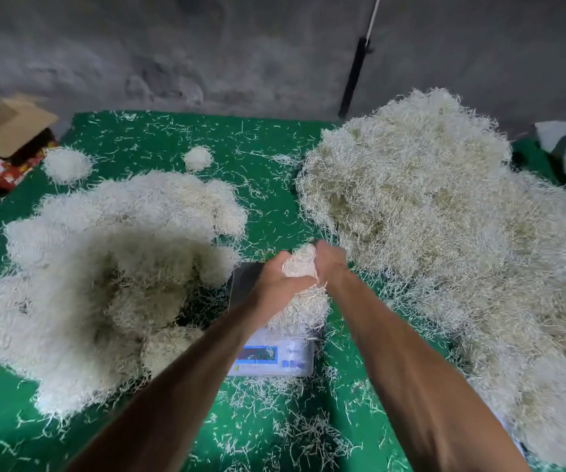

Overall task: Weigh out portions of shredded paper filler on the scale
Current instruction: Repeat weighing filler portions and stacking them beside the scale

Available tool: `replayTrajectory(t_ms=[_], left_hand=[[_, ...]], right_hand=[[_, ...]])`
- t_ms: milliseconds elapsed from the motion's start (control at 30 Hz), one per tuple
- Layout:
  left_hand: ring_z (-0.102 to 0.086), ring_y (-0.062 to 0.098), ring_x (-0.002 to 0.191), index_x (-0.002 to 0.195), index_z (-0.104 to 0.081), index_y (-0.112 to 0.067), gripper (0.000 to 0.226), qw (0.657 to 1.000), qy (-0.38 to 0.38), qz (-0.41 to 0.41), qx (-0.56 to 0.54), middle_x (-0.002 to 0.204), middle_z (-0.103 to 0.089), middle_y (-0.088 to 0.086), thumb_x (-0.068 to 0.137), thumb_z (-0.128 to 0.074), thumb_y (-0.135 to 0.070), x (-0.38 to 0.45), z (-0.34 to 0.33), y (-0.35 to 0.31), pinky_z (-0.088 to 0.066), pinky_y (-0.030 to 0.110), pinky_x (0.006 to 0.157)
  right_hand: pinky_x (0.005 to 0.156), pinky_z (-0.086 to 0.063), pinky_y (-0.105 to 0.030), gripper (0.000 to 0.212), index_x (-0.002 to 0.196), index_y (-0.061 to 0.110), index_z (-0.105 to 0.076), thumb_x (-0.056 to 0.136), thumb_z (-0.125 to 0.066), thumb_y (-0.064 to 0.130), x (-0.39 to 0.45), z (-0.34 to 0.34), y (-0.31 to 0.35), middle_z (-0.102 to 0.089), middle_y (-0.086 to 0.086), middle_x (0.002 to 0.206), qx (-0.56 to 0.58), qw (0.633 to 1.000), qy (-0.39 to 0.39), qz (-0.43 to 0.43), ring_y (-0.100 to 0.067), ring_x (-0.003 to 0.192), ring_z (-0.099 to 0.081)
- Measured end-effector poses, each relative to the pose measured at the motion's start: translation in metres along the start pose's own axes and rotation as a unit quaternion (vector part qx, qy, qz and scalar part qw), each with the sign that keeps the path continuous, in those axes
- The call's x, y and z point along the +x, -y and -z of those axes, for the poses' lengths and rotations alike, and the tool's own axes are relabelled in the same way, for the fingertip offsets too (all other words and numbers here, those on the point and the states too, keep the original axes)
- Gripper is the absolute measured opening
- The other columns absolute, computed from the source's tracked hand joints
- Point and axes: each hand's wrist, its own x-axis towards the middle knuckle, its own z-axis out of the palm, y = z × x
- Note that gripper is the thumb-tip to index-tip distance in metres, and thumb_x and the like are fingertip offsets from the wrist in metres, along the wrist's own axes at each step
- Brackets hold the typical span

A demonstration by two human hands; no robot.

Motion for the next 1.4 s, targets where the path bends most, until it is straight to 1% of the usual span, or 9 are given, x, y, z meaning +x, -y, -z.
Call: replayTrajectory(t_ms=[233,367,433,567,767,967,1133,1267,1400], left_hand=[[-0.064,0.006,0.050,0.134,-0.053,-0.035,0.076,0.994,-0.087,0.039,-0.043,0.071,-0.072,-0.012,0.064,-0.079,-0.047,0.004,0.015,-0.002,-0.055,0.031,0.047],[-0.057,0.008,0.066,0.150,-0.039,-0.027,0.071,0.995,-0.074,0.042,-0.041,0.091,-0.063,-0.011,0.087,-0.072,-0.034,0.014,0.021,-0.012,-0.048,0.025,0.054],[-0.059,0.002,0.075,0.148,-0.042,-0.024,0.068,0.998,-0.046,0.029,-0.010,0.109,-0.064,-0.004,0.088,-0.069,-0.042,0.014,0.008,-0.024,-0.047,0.021,0.056],[-0.050,-0.006,0.038,0.151,-0.039,-0.009,0.073,0.999,-0.034,0.007,-0.022,0.053,-0.061,-0.005,0.092,-0.069,-0.040,0.019,-0.017,-0.038,-0.036,0.011,0.035],[-0.062,0.002,0.100,0.132,-0.056,-0.023,0.072,0.998,-0.052,-0.029,0.002,0.115,-0.062,-0.010,0.076,-0.063,-0.067,0.013,-0.022,-0.070,-0.057,0.035,0.087],[-0.048,0.030,0.136,0.152,-0.038,-0.004,0.099,0.998,-0.058,-0.035,-0.001,0.153,-0.046,0.017,0.074,-0.061,-0.061,0.007,-0.021,-0.100,-0.044,0.040,0.110],[-0.053,0.014,0.049,0.106,-0.066,-0.004,0.049,0.997,-0.044,-0.057,-0.017,0.066,-0.062,0.003,0.072,-0.066,-0.040,0.000,-0.025,-0.103,-0.041,0.028,0.047],[-0.054,-0.003,0.043,0.145,-0.044,0.004,0.078,0.996,-0.054,-0.068,-0.016,0.098,-0.070,0.015,0.083,-0.075,-0.031,-0.005,-0.021,-0.102,-0.040,0.014,0.040],[-0.059,-0.005,0.053,0.127,-0.059,-0.006,0.060,0.993,-0.094,-0.055,-0.038,0.072,-0.063,-0.007,0.078,-0.067,-0.040,-0.001,0.002,-0.101,-0.050,0.016,0.045]], right_hand=[[0.082,-0.060,-0.033,0.043,0.145,0.007,-0.044,0.105,-0.054,0.021,0.054,0.082,0.002,-0.063,-0.008,0.102,0.044,0.988,-0.145,-0.034,-0.014,0.085,-0.064],[0.114,-0.022,-0.062,0.076,0.158,0.028,-0.029,0.097,-0.040,0.073,0.011,0.079,0.007,-0.028,-0.008,0.162,0.175,0.978,0.110,-0.012,-0.037,0.148,-0.031],[0.112,-0.012,-0.046,0.094,0.158,0.040,-0.022,0.082,-0.044,0.090,-0.017,0.048,-0.002,-0.018,0.008,0.165,0.113,0.971,0.200,0.066,-0.020,0.152,-0.014],[0.117,-0.028,-0.038,0.099,0.156,0.010,-0.034,0.085,-0.061,0.073,-0.020,0.021,-0.020,-0.037,-0.013,0.159,0.093,0.985,0.080,0.121,-0.025,0.143,-0.040],[0.039,-0.034,-0.009,0.032,0.090,0.019,-0.054,0.097,-0.064,0.048,-0.003,0.040,0.012,-0.048,-0.004,0.064,-0.034,0.976,0.005,0.214,-0.003,0.042,-0.046],[0.041,-0.035,-0.021,0.036,0.081,0.014,-0.055,0.101,-0.060,0.043,0.014,0.051,0.036,-0.050,0.003,0.061,-0.240,0.934,-0.056,0.260,-0.009,0.045,-0.043],[0.036,-0.041,-0.021,0.039,0.128,0.007,-0.061,0.102,-0.059,0.037,0.019,0.079,0.040,-0.063,-0.003,0.071,-0.162,0.960,-0.121,0.192,-0.012,0.048,-0.056],[0.048,-0.051,-0.025,0.027,0.113,0.009,-0.059,0.100,-0.061,0.033,0.031,0.111,0.043,-0.063,-0.005,0.081,-0.213,0.948,-0.142,0.190,-0.016,0.064,-0.065],[0.049,-0.049,-0.027,0.015,0.105,0.012,-0.056,0.099,-0.063,0.023,0.043,0.142,0.039,-0.060,-0.002,0.078,-0.332,0.904,-0.166,0.210,-0.015,0.065,-0.062]])
